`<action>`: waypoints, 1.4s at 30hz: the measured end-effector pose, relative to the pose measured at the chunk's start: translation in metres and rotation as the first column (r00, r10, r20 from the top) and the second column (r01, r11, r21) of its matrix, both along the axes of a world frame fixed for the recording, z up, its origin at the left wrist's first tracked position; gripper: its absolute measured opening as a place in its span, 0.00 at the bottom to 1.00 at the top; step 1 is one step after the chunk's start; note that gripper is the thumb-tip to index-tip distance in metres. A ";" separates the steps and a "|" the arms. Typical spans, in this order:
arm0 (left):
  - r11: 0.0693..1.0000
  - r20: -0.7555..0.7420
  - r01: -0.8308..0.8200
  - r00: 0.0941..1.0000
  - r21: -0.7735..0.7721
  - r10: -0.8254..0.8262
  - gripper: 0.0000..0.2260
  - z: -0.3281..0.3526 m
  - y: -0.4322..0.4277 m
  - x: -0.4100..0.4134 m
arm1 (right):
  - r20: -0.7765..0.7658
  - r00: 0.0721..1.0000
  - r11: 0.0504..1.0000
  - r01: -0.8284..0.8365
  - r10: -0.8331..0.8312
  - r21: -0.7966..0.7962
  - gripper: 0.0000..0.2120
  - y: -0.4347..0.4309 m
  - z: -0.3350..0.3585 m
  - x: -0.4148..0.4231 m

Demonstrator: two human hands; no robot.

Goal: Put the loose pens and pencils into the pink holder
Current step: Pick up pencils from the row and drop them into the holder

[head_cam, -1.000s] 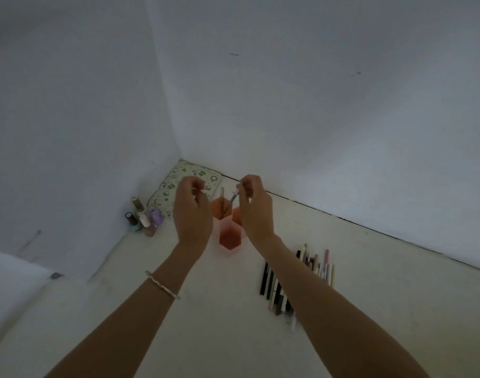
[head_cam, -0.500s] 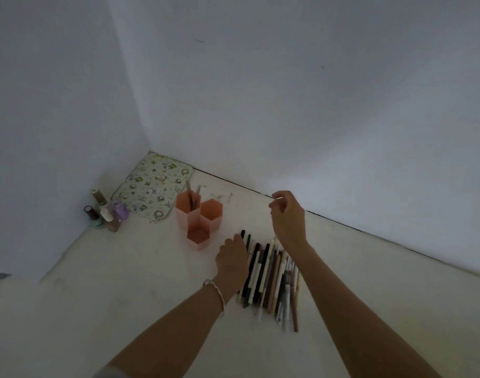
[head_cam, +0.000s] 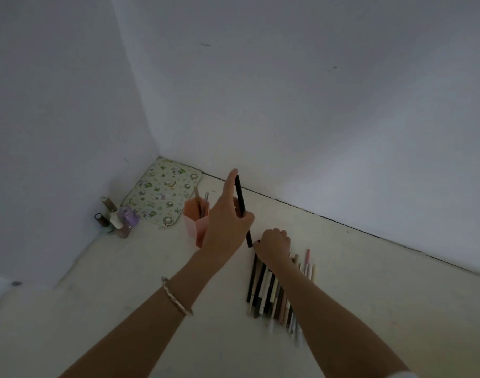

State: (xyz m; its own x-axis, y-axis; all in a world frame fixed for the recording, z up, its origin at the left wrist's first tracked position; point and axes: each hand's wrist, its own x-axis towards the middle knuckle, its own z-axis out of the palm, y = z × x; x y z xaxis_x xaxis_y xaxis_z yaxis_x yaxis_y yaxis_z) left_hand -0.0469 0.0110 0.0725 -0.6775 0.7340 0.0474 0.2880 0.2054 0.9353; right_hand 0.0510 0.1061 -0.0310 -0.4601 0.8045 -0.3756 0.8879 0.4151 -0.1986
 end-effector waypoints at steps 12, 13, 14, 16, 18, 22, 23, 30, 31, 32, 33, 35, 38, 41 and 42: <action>0.927 -0.243 -0.348 0.896 0.139 0.373 0.37 -0.017 -0.034 -0.083 | -0.888 0.279 0.910 0.309 -0.366 -0.278 0.07 0.029 0.108 -0.048; 0.945 -0.295 -0.319 0.898 0.077 0.327 0.35 -0.024 -0.037 -0.081 | -0.909 0.231 0.915 0.297 -0.346 -0.272 0.07 0.024 0.115 -0.053; 0.954 -0.340 -0.298 0.894 0.032 0.291 0.32 -0.031 -0.040 -0.079 | -0.924 0.193 0.920 0.284 -0.330 -0.270 0.06 0.019 0.121 -0.057; 0.954 -0.419 -0.300 0.864 0.019 0.280 0.23 -0.040 -0.046 -0.078 | -0.943 0.155 0.935 0.251 -0.296 -0.252 0.05 0.006 0.128 -0.067; 0.932 -0.423 -0.357 0.837 0.061 0.348 0.21 -0.040 -0.051 -0.080 | -0.961 0.149 0.957 0.211 -0.233 -0.200 0.05 -0.009 0.129 -0.075; 0.888 -0.316 -0.428 0.830 0.166 0.460 0.22 -0.023 -0.053 -0.082 | -0.966 0.253 0.993 0.115 -0.059 -0.030 0.05 -0.035 0.116 -0.083; 0.888 -0.292 -0.424 0.839 0.178 0.459 0.22 -0.017 -0.052 -0.079 | -0.948 0.318 0.997 0.069 -0.001 0.022 0.04 -0.040 0.111 -0.083; 0.962 -0.273 -0.248 0.924 0.111 0.269 0.08 -0.008 -0.027 -0.017 | -0.863 0.495 0.987 0.056 0.105 0.152 0.09 -0.033 0.096 -0.049; 0.984 -0.298 -0.179 0.939 0.012 0.174 0.08 -0.016 -0.022 -0.003 | -0.871 0.489 0.988 0.105 0.048 0.114 0.10 -0.026 0.096 -0.040; 0.988 -0.310 -0.096 0.949 -0.123 0.054 0.07 -0.027 -0.018 0.013 | -0.869 0.495 0.987 0.140 -0.006 0.073 0.11 -0.019 0.095 -0.029; 0.961 -0.295 -0.011 0.953 -0.275 -0.074 0.07 -0.040 -0.016 0.027 | -0.861 0.505 0.986 0.162 -0.052 0.036 0.11 -0.013 0.093 -0.020; 0.831 -0.224 0.109 0.936 -0.546 -0.271 0.10 -0.067 -0.012 0.053 | -0.840 0.531 0.982 0.190 -0.108 -0.005 0.10 -0.004 0.089 0.001; 0.690 -0.182 0.093 0.932 -0.718 -0.314 0.14 -0.094 -0.012 0.072 | -0.815 0.560 0.976 0.213 -0.151 -0.034 0.10 0.004 0.082 0.025; 0.652 -0.221 0.037 0.925 -0.757 -0.308 0.17 -0.103 -0.007 0.077 | -0.786 0.593 0.975 0.213 -0.173 -0.054 0.10 0.009 0.075 0.043; 0.646 -0.227 0.032 0.922 -0.763 -0.313 0.17 -0.104 -0.004 0.077 | -0.779 0.599 0.975 0.211 -0.184 -0.068 0.10 0.010 0.073 0.047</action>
